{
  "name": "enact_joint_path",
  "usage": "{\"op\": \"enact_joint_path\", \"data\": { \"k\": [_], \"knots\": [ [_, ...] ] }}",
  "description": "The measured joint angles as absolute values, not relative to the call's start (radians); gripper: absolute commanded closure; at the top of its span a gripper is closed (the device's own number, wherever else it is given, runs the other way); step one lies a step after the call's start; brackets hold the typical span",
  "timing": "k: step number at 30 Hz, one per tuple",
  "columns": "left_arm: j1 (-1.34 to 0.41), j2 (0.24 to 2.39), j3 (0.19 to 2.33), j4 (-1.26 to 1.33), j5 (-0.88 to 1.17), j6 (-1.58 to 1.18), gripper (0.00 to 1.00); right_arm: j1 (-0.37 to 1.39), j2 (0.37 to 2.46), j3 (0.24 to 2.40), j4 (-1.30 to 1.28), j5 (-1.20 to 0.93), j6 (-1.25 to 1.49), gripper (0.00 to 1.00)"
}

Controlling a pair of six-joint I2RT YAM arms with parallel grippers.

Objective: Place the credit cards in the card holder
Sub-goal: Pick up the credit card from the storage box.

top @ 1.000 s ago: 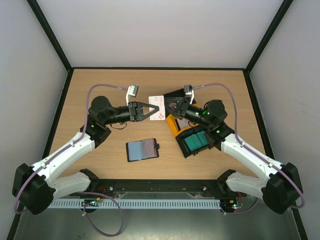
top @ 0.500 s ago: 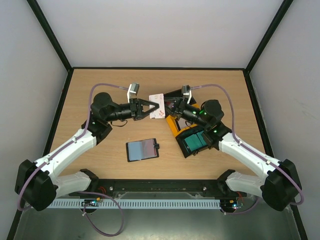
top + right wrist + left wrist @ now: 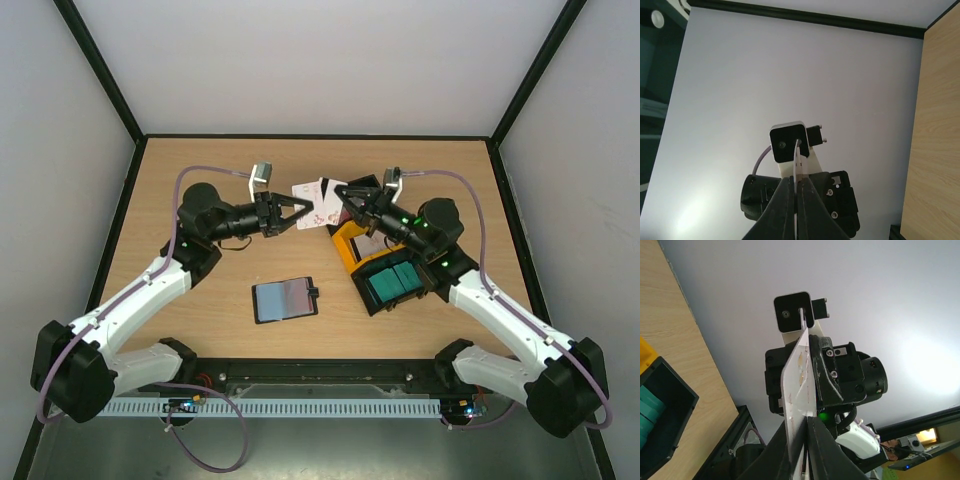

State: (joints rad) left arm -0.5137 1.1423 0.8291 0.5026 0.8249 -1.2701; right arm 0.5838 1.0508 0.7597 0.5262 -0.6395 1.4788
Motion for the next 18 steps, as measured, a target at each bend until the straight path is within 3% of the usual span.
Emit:
{"op": "enact_joint_path", "data": {
  "k": [8, 18],
  "knots": [
    [-0.503, 1.134, 0.812, 0.482, 0.818, -1.260, 0.97, 0.548, 1.012, 0.776, 0.382, -0.580, 1.421, 0.98],
    [-0.455, 1.042, 0.798, 0.066, 0.709, -0.996, 0.97, 0.531, 0.928, 0.926, -0.016, -0.361, 1.073, 0.98]
  ]
}}
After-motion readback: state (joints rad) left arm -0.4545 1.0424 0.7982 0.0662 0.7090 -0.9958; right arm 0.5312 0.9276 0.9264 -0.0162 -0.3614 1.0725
